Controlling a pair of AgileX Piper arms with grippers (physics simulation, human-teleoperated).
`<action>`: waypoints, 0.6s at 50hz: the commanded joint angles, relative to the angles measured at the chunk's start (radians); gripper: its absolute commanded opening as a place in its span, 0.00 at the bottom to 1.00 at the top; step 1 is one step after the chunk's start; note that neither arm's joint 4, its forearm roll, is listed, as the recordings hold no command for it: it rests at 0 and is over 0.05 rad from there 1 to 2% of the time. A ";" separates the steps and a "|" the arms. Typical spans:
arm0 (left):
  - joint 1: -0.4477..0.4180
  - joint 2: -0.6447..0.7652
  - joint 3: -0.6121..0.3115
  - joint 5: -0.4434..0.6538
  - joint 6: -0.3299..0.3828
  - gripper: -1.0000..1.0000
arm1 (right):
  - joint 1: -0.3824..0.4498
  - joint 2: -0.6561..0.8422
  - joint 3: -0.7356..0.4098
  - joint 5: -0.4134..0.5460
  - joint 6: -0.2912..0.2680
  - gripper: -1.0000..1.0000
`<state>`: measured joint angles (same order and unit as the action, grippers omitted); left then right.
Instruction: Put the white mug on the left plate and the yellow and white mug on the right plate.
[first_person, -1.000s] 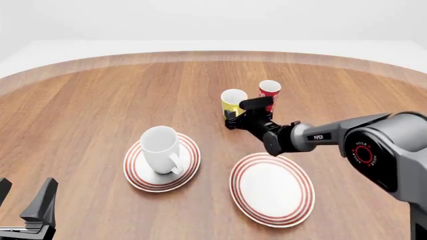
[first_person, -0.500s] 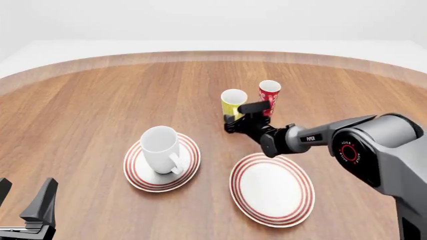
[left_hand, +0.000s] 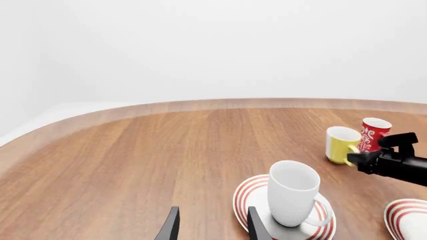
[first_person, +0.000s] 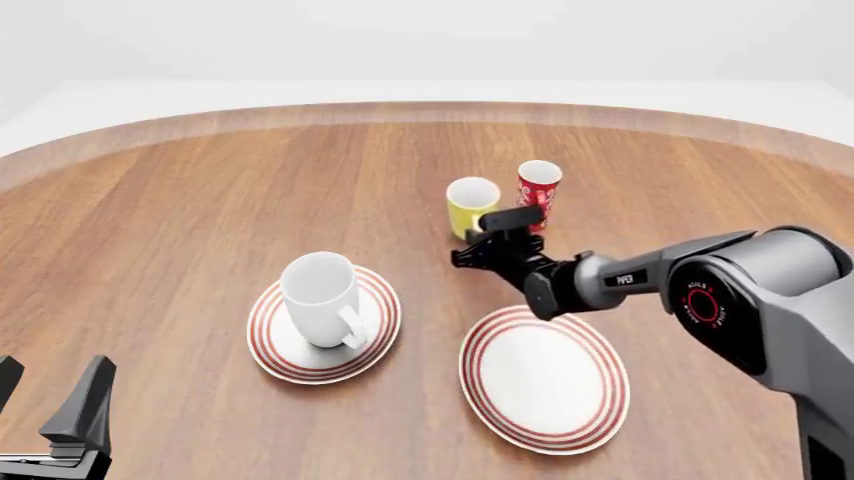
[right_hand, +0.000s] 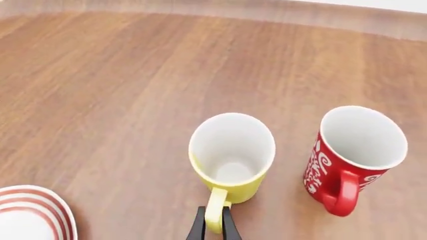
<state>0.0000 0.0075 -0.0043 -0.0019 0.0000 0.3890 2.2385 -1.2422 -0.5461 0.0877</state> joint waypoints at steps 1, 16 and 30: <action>0.000 0.000 0.000 0.000 0.000 1.00 | -0.011 -0.057 0.054 -0.027 0.003 0.00; 0.000 0.000 0.000 0.000 0.000 1.00 | 0.003 -0.230 0.220 -0.072 -0.018 0.00; 0.000 0.000 0.000 0.000 0.000 1.00 | 0.018 -0.379 0.371 -0.111 -0.020 0.00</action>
<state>0.0000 0.0075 -0.0043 -0.0019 0.0000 0.3982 1.9600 -0.9675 -0.6290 0.0656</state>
